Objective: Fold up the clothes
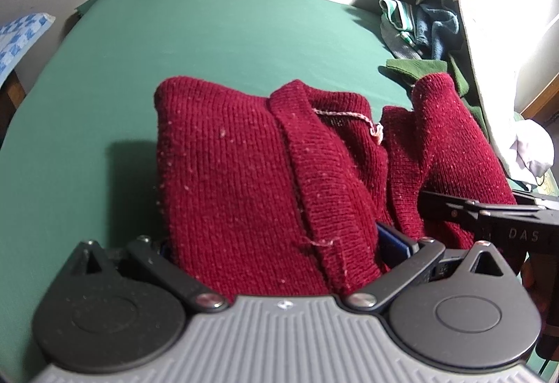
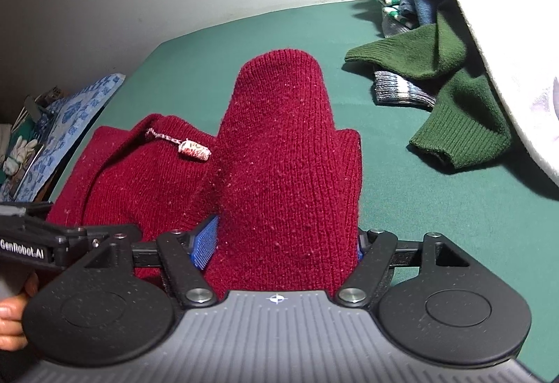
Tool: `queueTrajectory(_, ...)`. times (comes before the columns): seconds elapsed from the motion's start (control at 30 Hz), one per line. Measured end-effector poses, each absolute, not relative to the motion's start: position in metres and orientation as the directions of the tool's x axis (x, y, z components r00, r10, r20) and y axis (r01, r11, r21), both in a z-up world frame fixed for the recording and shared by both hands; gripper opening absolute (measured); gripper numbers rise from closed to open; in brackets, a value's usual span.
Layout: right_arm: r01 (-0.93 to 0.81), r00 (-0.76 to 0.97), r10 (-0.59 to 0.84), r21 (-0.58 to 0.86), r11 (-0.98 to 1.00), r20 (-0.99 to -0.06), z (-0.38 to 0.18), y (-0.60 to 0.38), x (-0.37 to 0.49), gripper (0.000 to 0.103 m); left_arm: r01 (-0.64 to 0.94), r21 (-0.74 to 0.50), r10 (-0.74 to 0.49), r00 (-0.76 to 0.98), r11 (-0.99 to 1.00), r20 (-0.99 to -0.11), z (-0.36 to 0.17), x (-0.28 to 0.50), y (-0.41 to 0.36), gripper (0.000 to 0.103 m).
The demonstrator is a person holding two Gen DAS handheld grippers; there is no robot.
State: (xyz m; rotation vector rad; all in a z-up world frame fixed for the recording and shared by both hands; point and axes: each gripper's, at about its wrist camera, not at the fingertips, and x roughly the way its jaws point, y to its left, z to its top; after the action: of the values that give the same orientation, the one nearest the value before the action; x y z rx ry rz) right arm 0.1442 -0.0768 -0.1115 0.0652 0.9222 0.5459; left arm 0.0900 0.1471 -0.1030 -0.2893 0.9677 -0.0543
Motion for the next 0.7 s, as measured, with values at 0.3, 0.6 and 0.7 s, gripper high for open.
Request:
queueTrajectory(0.3,-0.419,0.489,0.487,0.295,0.859,-0.724,-0.110,-0.081,0.140,0.066,-0.078,-0.271,-0.171,0.604,0.959,-0.779,-0.105,0.081,0.146,0.102)
queueTrajectory(0.6,-0.433,0.465,0.535,0.346,0.832,-0.705,-0.107,-0.090,0.140,0.051,-0.140,-0.299,-0.146,0.636,0.944,-0.758,-0.101,0.072,0.145,0.086)
queueTrajectory(0.7,-0.437,0.457,0.551,0.363,0.823,-0.698,-0.105,-0.093,0.139,0.048,-0.162,-0.284,-0.119,0.640,0.945,-0.759,-0.098,0.068,0.140,0.083)
